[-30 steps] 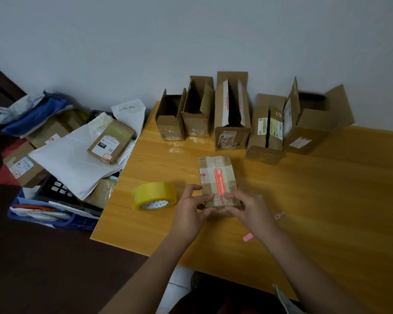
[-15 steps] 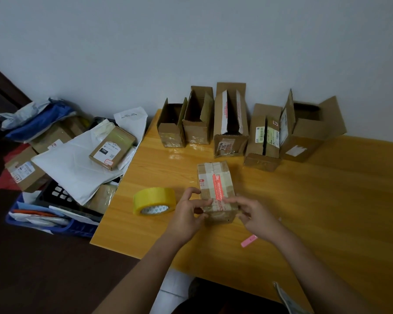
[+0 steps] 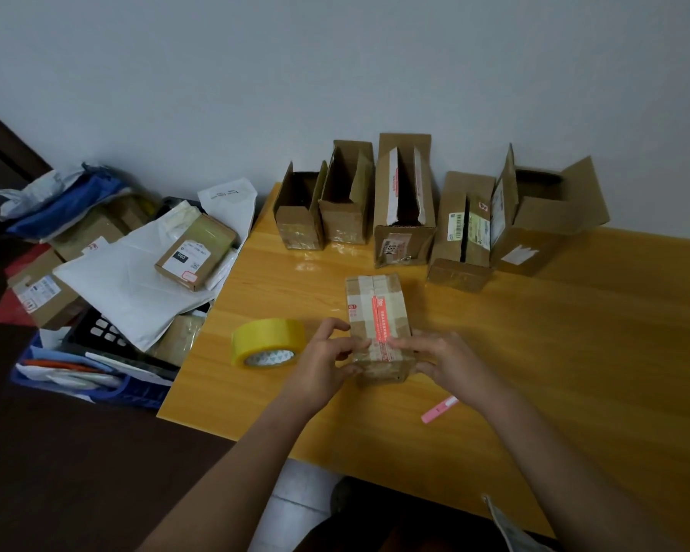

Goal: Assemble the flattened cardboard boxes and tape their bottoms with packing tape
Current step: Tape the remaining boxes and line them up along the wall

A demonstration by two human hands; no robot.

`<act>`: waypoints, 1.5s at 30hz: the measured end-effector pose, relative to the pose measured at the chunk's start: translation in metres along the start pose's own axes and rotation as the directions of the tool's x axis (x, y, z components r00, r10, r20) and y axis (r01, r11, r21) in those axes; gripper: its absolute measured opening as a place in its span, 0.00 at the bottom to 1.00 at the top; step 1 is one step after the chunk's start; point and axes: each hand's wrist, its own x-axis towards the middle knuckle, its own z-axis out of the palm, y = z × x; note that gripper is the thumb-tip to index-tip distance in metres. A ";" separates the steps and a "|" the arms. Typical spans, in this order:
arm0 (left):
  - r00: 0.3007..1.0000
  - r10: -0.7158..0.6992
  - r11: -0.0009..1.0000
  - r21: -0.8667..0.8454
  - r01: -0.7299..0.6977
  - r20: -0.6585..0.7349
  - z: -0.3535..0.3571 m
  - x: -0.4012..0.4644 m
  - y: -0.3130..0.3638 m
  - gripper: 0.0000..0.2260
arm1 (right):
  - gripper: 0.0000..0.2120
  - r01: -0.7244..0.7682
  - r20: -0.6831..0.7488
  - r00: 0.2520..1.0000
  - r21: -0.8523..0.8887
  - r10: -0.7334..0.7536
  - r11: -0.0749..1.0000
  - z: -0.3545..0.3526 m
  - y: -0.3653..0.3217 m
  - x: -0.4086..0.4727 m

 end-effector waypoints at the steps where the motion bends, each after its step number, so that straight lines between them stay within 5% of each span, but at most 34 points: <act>1: 1.000 -0.004 1.000 0.003 0.004 -0.008 0.001 0.000 0.000 0.21 | 0.32 0.003 0.003 1.000 0.001 -0.003 1.000 0.001 0.000 0.001; 13: 0.987 -0.049 0.998 -0.049 0.041 -0.154 0.023 -0.009 -0.003 0.21 | 0.21 -0.020 -0.271 0.962 0.014 0.023 1.000 0.033 -0.001 -0.007; 21: 0.973 0.128 0.988 0.110 -0.108 -0.194 0.028 -0.005 -0.004 0.17 | 0.18 -0.031 -0.351 0.936 -0.036 0.017 0.999 0.044 0.001 -0.002; 28: 0.998 0.027 0.981 0.194 -0.016 -0.055 0.033 -0.006 -0.004 0.15 | 0.21 -0.048 -0.343 0.938 0.005 0.047 0.999 0.042 0.008 -0.006; 32: 0.994 0.085 0.986 0.152 -0.073 -0.072 0.035 -0.002 -0.002 0.11 | 0.19 -0.135 -0.375 0.913 0.099 0.162 0.986 0.041 0.006 -0.003; 41: 0.999 -0.014 0.989 0.145 0.007 0.045 0.022 -0.002 -0.006 0.17 | 0.17 -0.200 -0.290 0.930 0.124 0.228 0.972 0.031 -0.008 0.002; 45: 0.982 0.030 0.974 0.216 -0.071 0.186 -0.001 0.001 -0.011 0.27 | 0.14 -0.198 -0.223 0.947 0.153 0.229 0.968 0.021 -0.018 0.001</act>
